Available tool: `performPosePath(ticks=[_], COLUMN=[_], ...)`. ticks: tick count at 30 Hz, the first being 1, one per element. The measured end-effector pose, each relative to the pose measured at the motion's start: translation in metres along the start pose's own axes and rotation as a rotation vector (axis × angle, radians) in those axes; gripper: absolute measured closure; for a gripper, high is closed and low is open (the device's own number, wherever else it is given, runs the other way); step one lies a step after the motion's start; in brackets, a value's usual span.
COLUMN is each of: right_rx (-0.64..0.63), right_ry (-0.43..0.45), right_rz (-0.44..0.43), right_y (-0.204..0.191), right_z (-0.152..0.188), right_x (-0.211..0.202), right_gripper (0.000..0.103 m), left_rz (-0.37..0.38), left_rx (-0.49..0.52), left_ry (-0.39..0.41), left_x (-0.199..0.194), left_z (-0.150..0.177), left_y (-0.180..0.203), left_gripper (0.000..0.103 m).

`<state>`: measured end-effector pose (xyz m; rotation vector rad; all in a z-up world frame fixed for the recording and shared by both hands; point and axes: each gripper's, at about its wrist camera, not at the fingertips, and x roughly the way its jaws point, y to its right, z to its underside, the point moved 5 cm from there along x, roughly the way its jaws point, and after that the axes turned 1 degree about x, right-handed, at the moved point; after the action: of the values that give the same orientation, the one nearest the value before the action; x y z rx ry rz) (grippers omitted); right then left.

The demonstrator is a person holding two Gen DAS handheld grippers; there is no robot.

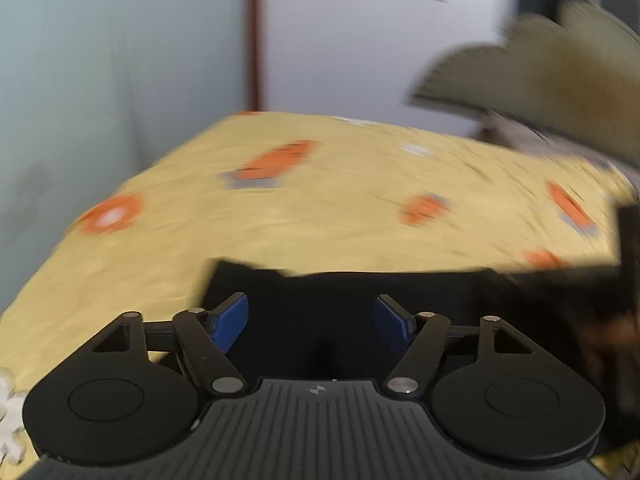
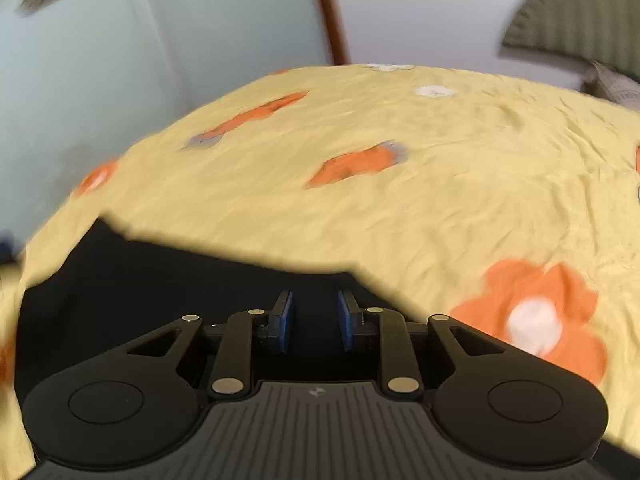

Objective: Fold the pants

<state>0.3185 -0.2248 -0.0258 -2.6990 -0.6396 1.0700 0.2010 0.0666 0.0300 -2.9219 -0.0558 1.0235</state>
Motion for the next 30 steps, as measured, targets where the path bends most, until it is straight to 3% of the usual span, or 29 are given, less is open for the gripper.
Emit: performPosePath(ticks=[2, 6, 9, 11, 13, 14, 17, 20, 22, 26, 30], right_rx=[0.007, -0.096, -0.228, -0.244, -0.215, -0.178, -0.092, -0.07, -0.022, -0.085, -0.093], right_ry=[0.001, 0.098, -0.008, -0.101, -0.162, -0.134, -0.086, -0.034, -0.036, -0.006, -0.123], right_rz=[0.122, 0.133, 0.196, 0.216, 0.246, 0.226, 0.225, 0.223, 0.231, 0.326, 0.426], right_y=[0.007, 0.01, 0.025, 0.043, 0.068, 0.075, 0.093, 0.1, 0.108, 0.11, 0.141], right_z=[-0.009, 0.005, 0.047, 0.079, 0.107, 0.111, 0.093, 0.073, 0.067, 0.089, 0.128], right_x=[-0.003, -0.075, -0.121, -0.133, -0.133, -0.137, -0.129, -0.111, -0.117, -0.173, -0.2], right_gripper=[0.076, 0.076, 0.076, 0.076, 0.075, 0.073, 0.073, 0.071, 0.071, 0.071, 0.069], left_rz=[0.039, 0.179, 0.301, 0.361, 0.363, 0.351, 0.302, 0.255, 0.246, 0.306, 0.348], left_rx=[0.08, 0.229, 0.326, 0.372, 0.406, 0.42, 0.422, 0.403, 0.389, 0.442, 0.494], left_ry=[-0.012, -0.049, -0.101, -0.131, -0.16, -0.175, -0.133, -0.123, -0.136, -0.086, -0.101], left_x=[0.006, 0.015, 0.03, 0.043, 0.064, 0.077, 0.107, 0.117, 0.105, 0.065, 0.062], left_z=[-0.002, 0.01, 0.021, 0.028, 0.034, 0.035, 0.03, 0.018, 0.015, 0.021, 0.031], left_y=[0.033, 0.089, 0.126, 0.15, 0.173, 0.182, 0.203, 0.208, 0.205, 0.203, 0.236], left_gripper=[0.028, 0.026, 0.026, 0.026, 0.027, 0.027, 0.017, 0.02, 0.026, 0.02, 0.019])
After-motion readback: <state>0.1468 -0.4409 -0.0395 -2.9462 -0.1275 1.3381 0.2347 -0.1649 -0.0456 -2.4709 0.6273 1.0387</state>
